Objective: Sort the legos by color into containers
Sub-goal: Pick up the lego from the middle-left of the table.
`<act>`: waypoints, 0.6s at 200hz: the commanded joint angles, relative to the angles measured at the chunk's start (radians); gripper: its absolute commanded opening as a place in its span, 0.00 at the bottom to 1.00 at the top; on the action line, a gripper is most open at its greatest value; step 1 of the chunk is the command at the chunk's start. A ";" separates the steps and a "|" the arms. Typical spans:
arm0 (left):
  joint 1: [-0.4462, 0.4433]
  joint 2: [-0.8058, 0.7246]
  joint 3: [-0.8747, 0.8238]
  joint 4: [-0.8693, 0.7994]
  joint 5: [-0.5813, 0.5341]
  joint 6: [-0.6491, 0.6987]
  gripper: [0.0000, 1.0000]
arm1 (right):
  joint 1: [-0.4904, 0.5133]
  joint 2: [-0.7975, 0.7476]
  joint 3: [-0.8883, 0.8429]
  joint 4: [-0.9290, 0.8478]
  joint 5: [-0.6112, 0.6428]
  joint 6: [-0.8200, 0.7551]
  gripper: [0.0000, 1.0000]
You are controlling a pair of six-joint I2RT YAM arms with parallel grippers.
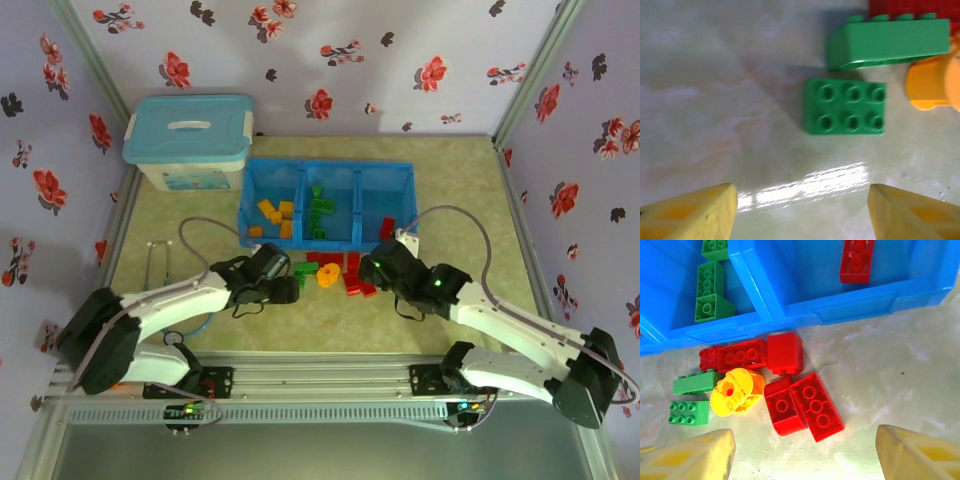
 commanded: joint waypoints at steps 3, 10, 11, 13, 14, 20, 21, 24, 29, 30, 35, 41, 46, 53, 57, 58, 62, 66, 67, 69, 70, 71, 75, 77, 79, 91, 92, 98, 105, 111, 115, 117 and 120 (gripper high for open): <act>-0.032 0.096 0.084 0.009 -0.031 0.033 0.70 | 0.006 -0.051 -0.039 0.023 0.014 0.053 0.75; -0.035 0.121 0.102 0.000 -0.040 0.033 0.70 | 0.009 -0.064 -0.046 0.016 0.014 0.057 0.75; -0.036 0.125 0.106 -0.002 -0.041 0.033 0.70 | 0.009 -0.066 -0.047 0.014 0.014 0.057 0.75; -0.036 0.129 0.111 -0.004 -0.044 0.033 0.70 | 0.009 -0.070 -0.049 0.012 0.014 0.058 0.74; -0.037 0.134 0.113 -0.006 -0.045 0.033 0.70 | 0.010 -0.072 -0.050 0.011 0.014 0.058 0.74; -0.039 0.152 0.127 -0.015 -0.054 0.033 0.70 | 0.010 -0.084 -0.054 0.004 0.014 0.062 0.74; -0.039 0.156 0.129 -0.017 -0.056 0.033 0.70 | 0.010 -0.086 -0.056 0.003 0.014 0.063 0.74; -0.041 0.164 0.133 -0.021 -0.060 0.031 0.70 | 0.011 -0.092 -0.058 0.000 0.014 0.064 0.75; -0.042 0.174 0.141 -0.026 -0.067 0.031 0.70 | 0.013 -0.103 -0.064 -0.001 0.014 0.067 0.75; -0.042 0.177 0.142 -0.027 -0.068 0.032 0.70 | 0.013 -0.105 -0.066 -0.001 0.014 0.068 0.75; -0.043 0.186 0.147 -0.029 -0.072 0.031 0.70 | 0.013 -0.116 -0.071 -0.003 0.014 0.069 0.74; -0.044 0.200 0.154 -0.033 -0.078 0.031 0.70 | 0.015 -0.130 -0.080 -0.003 0.014 0.072 0.74; -0.045 0.207 0.158 -0.037 -0.083 0.030 0.70 | 0.015 -0.139 -0.085 -0.004 0.014 0.074 0.74; -0.046 0.218 0.162 -0.040 -0.090 0.029 0.70 | 0.014 -0.154 -0.092 -0.006 0.014 0.077 0.75; -0.045 0.224 0.165 -0.040 -0.093 0.029 0.70 | 0.014 -0.162 -0.094 -0.007 0.014 0.078 0.74; -0.045 0.226 0.165 -0.041 -0.093 0.029 0.70 | 0.014 -0.164 -0.094 -0.007 0.014 0.078 0.75; -0.045 0.233 0.167 -0.042 -0.096 0.029 0.70 | 0.015 -0.171 -0.098 -0.007 0.014 0.079 0.74; -0.046 0.239 0.170 -0.042 -0.098 0.030 0.70 | 0.016 -0.176 -0.101 -0.007 0.034 0.081 0.74; -0.046 0.241 0.171 -0.043 -0.098 0.030 0.70 | 0.016 -0.179 -0.102 -0.006 0.038 0.081 0.74; -0.047 0.243 0.171 -0.044 -0.100 0.030 0.70 | 0.016 -0.182 -0.103 -0.006 0.040 0.081 0.74; -0.047 0.245 0.172 -0.044 -0.101 0.030 0.70 | 0.016 -0.183 -0.104 -0.006 0.040 0.082 0.74; -0.047 0.248 0.173 -0.043 -0.101 0.031 0.70 | 0.016 -0.183 -0.104 -0.006 0.042 0.082 0.74; -0.047 0.257 0.176 -0.043 -0.103 0.032 0.70 | 0.016 -0.188 -0.106 -0.004 0.043 0.082 0.74; -0.047 0.259 0.177 -0.043 -0.104 0.032 0.69 | 0.016 -0.190 -0.107 -0.003 0.043 0.083 0.74; -0.047 0.264 0.177 -0.043 -0.107 0.032 0.69 | 0.016 -0.191 -0.108 -0.003 0.041 0.084 0.74; -0.046 0.288 0.187 -0.042 -0.112 0.033 0.68 | 0.017 -0.194 -0.113 0.004 0.039 0.085 0.74; -0.047 0.291 0.187 -0.041 -0.112 0.033 0.68 | 0.017 -0.193 -0.113 0.005 0.038 0.085 0.74; -0.048 0.302 0.190 -0.039 -0.112 0.034 0.67 | 0.016 -0.193 -0.115 0.007 0.036 0.086 0.74; -0.051 0.313 0.194 -0.034 -0.115 0.036 0.67 | 0.018 -0.188 -0.116 0.012 0.033 0.087 0.74; -0.053 0.323 0.196 -0.031 -0.118 0.037 0.66 | 0.018 -0.184 -0.117 0.018 0.030 0.086 0.74; -0.054 0.329 0.199 -0.031 -0.121 0.040 0.65 | 0.019 -0.181 -0.118 0.021 0.028 0.088 0.74; -0.055 0.332 0.200 -0.031 -0.121 0.040 0.65 | 0.021 -0.180 -0.118 0.023 0.027 0.088 0.74; -0.055 0.335 0.202 -0.031 -0.125 0.039 0.64 | 0.022 -0.176 -0.120 0.026 0.028 0.088 0.74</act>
